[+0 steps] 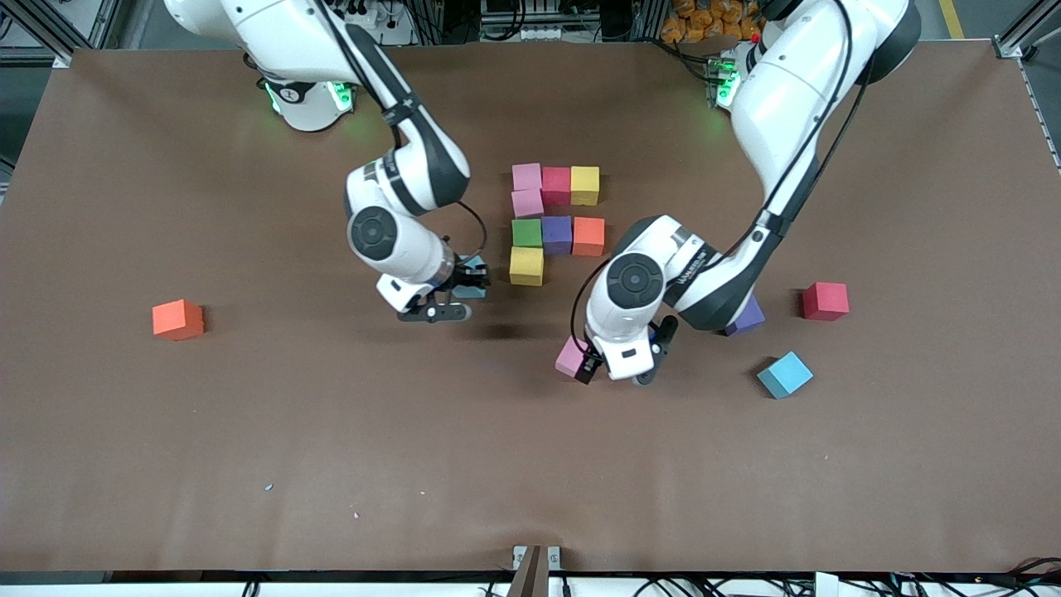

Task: Arrange 11 blocks into digit 3
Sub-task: 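Carry the cyan cube toward the figure while the left gripper grasps pink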

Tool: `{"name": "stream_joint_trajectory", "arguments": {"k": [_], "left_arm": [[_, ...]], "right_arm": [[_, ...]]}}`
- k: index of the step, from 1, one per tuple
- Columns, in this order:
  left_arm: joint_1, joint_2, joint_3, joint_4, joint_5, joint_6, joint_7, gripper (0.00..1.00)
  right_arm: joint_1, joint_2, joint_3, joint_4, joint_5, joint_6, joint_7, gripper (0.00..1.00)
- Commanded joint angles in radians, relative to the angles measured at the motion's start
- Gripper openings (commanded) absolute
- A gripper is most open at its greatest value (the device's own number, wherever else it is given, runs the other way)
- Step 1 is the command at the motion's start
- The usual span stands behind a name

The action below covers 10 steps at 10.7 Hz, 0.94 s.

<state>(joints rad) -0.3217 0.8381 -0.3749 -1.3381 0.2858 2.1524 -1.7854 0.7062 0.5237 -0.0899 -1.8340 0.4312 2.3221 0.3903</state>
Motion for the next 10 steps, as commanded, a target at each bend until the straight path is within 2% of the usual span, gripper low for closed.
{"name": "stream_joint_trajectory", "arguments": {"k": [1,3,6,10], "left_arm": [[0.0,0.024,0.004,0.057,0.012,-0.025,0.031,1.0],[-0.002,0.056,0.004,0.066,0.003,0.004,0.026,1.0],[-0.017,0.073,0.007,0.069,0.001,0.024,0.023,1.0],[-0.019,0.082,0.008,0.068,0.001,0.049,0.003,1.0]], "right_arm": [[0.019,0.082,-0.002,0.111,0.003,-0.001,0.094,0.0],[0.025,0.139,-0.002,0.191,0.0,-0.003,0.157,0.0],[0.021,0.206,-0.002,0.281,-0.138,-0.007,0.292,0.0],[0.042,0.251,-0.002,0.312,-0.146,-0.003,0.344,0.0]]}}
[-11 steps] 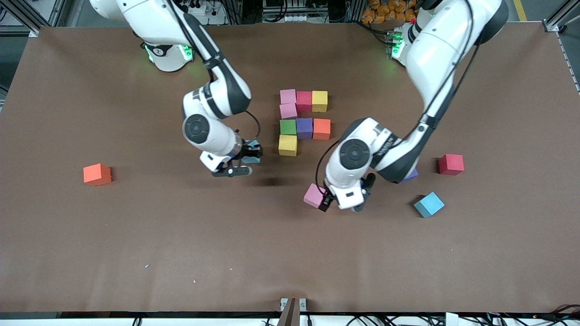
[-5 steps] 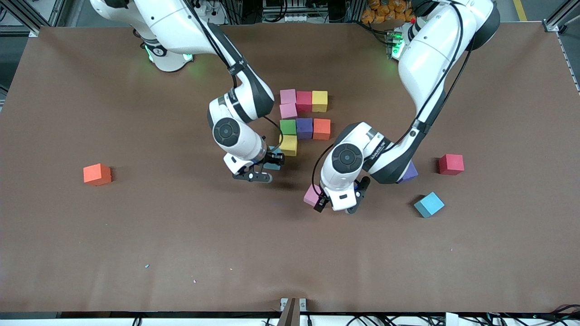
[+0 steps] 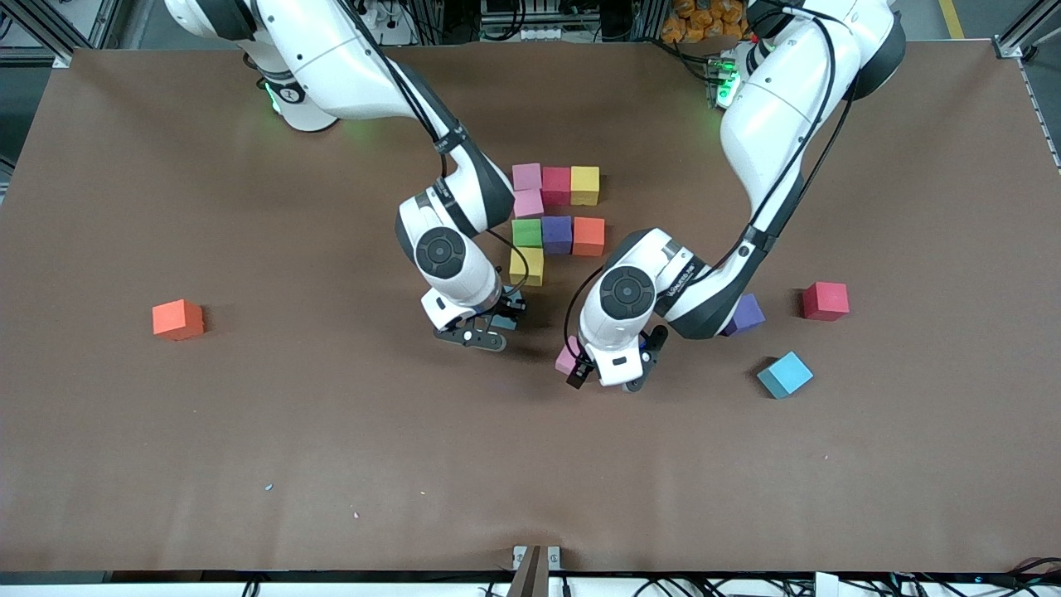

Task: Arrange 11 blocks into digit 3
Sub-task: 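Carry the cyan cube toward the figure while the left gripper grasps pink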

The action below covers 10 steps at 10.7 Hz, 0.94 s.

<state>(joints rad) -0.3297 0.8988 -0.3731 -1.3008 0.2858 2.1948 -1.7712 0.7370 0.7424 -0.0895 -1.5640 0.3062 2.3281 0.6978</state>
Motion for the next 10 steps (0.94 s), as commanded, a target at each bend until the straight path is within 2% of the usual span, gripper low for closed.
{"name": "stream_joint_trajectory", "arguments": {"k": [1,5,7,8,9,10], "left_arm": [[-0.011,0.023,0.005,0.031,0.001,0.022,-0.013,1.0],[-0.02,0.051,0.008,0.029,0.001,0.06,-0.022,1.0],[-0.025,0.061,0.013,0.029,0.003,0.068,-0.022,1.0],[-0.025,0.061,0.013,0.029,0.003,0.068,-0.022,0.72],[-0.022,0.06,0.013,0.029,0.001,0.066,-0.024,0.39],[-0.022,0.058,0.013,0.026,0.001,0.066,-0.031,0.2]], "right_arm": [[0.022,0.046,-0.002,0.053,-0.021,-0.009,0.04,0.0],[0.051,0.092,-0.002,0.099,-0.03,-0.009,0.059,0.0],[0.052,0.092,-0.001,0.097,-0.087,-0.01,0.058,0.0],[0.053,0.092,0.008,0.097,-0.088,-0.01,0.058,0.0],[0.053,0.092,0.013,0.097,-0.091,-0.01,0.055,0.0],[0.053,0.092,0.014,0.097,-0.097,-0.012,0.054,0.0]]}}
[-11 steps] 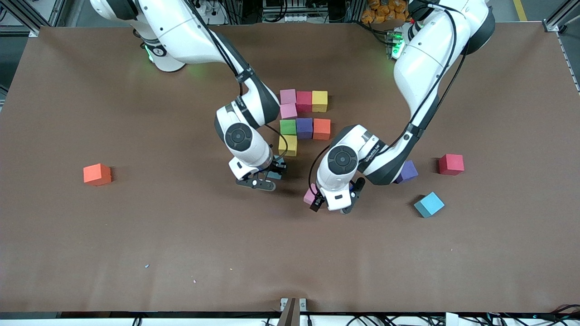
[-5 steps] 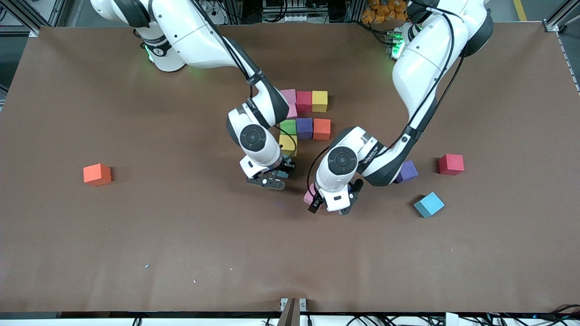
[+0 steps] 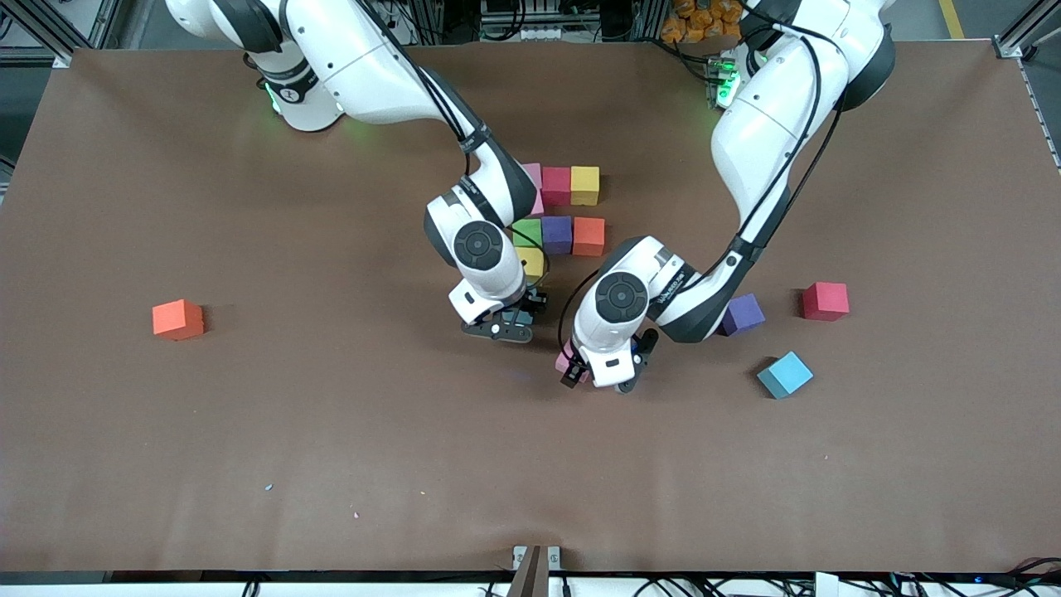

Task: Arrange 11 blocks into digit 3
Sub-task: 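Carry the cyan cube toward the figure while the left gripper grasps pink, then lift the pink cube with the left gripper while the right gripper lowers cyan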

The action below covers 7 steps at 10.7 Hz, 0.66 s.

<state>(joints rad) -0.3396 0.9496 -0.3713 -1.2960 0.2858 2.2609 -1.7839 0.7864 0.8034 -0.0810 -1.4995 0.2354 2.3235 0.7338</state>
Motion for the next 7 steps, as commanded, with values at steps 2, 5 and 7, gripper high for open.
{"name": "stream_joint_trajectory", "arguments": {"k": [2,5,7], "left_arm": [[-0.002,-0.006,0.011,0.018,0.007,0.0,-0.049,0.06],[0.034,-0.047,0.009,0.017,0.001,-0.014,-0.049,0.0],[0.06,-0.054,-0.004,0.018,-0.003,-0.032,-0.043,0.0]], "right_arm": [[0.002,0.034,0.018,0.033,-0.027,-0.007,0.016,0.0],[0.005,0.066,0.021,0.041,-0.039,-0.006,0.018,0.0],[0.005,0.106,0.021,0.093,-0.044,-0.013,0.012,0.0]]}}
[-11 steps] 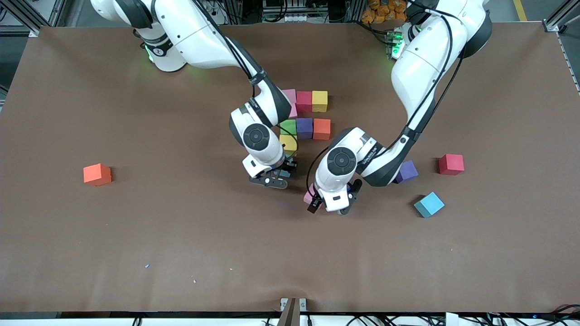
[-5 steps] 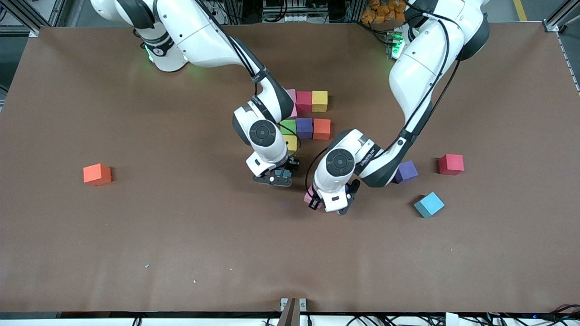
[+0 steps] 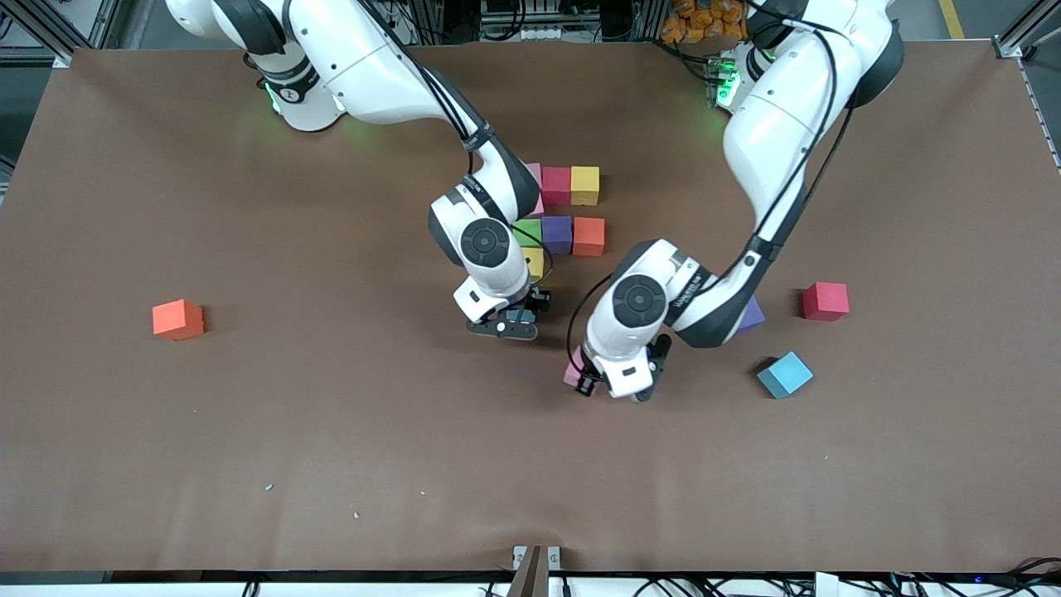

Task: Arrange 11 blocks into digit 3
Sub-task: 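Lift the pink cube with the left gripper while the right gripper lowers cyan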

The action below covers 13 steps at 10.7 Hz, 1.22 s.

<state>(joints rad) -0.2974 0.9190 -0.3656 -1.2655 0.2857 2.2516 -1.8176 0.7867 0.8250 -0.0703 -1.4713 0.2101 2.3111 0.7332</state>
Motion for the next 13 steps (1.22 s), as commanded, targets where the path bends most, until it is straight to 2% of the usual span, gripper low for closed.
{"name": "stream_joint_trajectory", "arguments": {"k": [1,3,7,13], "left_arm": [[0.038,-0.034,-0.012,-0.012,-0.028,-0.023,-0.005,0.0],[0.053,-0.048,-0.012,-0.012,-0.045,-0.026,0.003,0.0],[0.08,-0.109,-0.009,-0.021,-0.073,-0.119,0.029,0.0],[0.078,-0.141,-0.021,-0.023,-0.074,-0.151,0.027,0.0]], "right_arm": [[0.003,0.104,0.01,0.081,-0.029,-0.004,0.005,0.0],[0.005,0.121,0.01,0.094,-0.07,-0.012,-0.006,0.0],[0.008,0.121,0.012,0.095,-0.09,-0.036,-0.006,0.0],[0.016,0.117,0.03,0.094,-0.118,-0.059,-0.003,0.0]]}}
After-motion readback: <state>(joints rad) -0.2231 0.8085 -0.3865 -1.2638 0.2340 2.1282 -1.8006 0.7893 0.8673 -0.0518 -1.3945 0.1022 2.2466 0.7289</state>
